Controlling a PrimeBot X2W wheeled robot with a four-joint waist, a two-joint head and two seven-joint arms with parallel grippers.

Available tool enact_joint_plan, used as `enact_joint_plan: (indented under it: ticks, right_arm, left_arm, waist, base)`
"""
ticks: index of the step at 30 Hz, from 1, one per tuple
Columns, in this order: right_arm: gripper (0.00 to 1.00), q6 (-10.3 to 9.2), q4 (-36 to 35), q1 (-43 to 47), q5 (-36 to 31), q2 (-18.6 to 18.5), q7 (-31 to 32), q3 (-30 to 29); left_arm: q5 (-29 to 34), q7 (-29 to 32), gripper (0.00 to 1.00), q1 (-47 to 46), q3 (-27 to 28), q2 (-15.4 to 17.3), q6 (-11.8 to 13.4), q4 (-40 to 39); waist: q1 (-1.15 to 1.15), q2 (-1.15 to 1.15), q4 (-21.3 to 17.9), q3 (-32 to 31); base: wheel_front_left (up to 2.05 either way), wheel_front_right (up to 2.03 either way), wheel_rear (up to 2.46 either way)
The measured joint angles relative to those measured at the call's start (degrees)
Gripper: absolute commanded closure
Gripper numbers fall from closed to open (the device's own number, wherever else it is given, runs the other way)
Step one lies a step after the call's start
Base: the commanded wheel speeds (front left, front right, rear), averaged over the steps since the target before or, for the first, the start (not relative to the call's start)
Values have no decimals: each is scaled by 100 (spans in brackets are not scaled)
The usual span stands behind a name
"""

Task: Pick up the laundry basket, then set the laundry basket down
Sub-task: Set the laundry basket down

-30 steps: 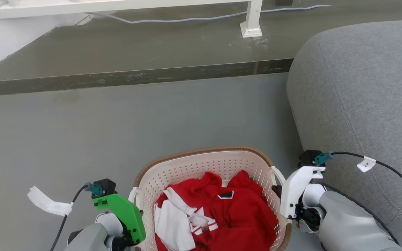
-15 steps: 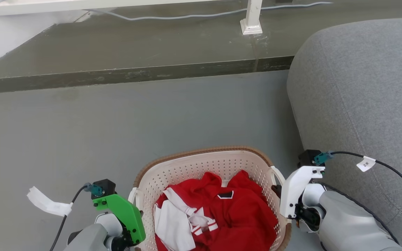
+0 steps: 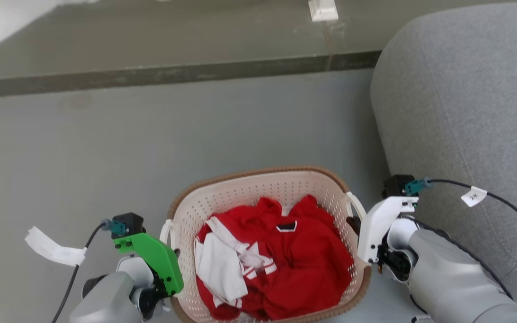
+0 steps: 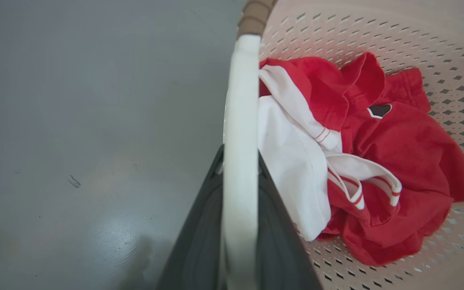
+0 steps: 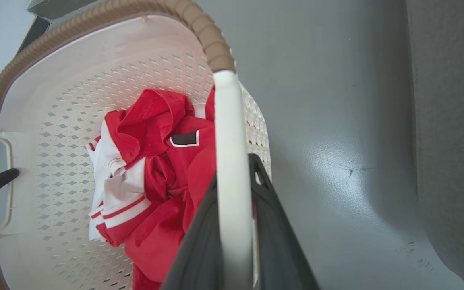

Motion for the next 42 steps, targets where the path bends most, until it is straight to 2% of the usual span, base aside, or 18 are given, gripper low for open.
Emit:
enact_joint_plan:
  ticks: [16, 28, 42]
  right_arm:
    - [100, 0, -163, -500, 0, -74, -471, 25]
    - [100, 0, -288, -989, 0, -119, -1044, -29]
    - [100, 2, -322, -1184, -1, -113, -1696, -27]
  left_arm:
    - [30, -458, 100, -541, -32, 100, 0, -124]
    - [192, -870, 100, -1177, -46, 210, 0, -238]
    - [321, -1490, 100, -1440, -68, 218, -2, -252]
  waist:
    - [1, 0, -45, 986]
    - [1, 0, -6, 1855]
    - [1, 0, 83, 2820]
  base:
    - [0, 0, 0]
    - [0, 0, 0]
    - [0, 0, 0]
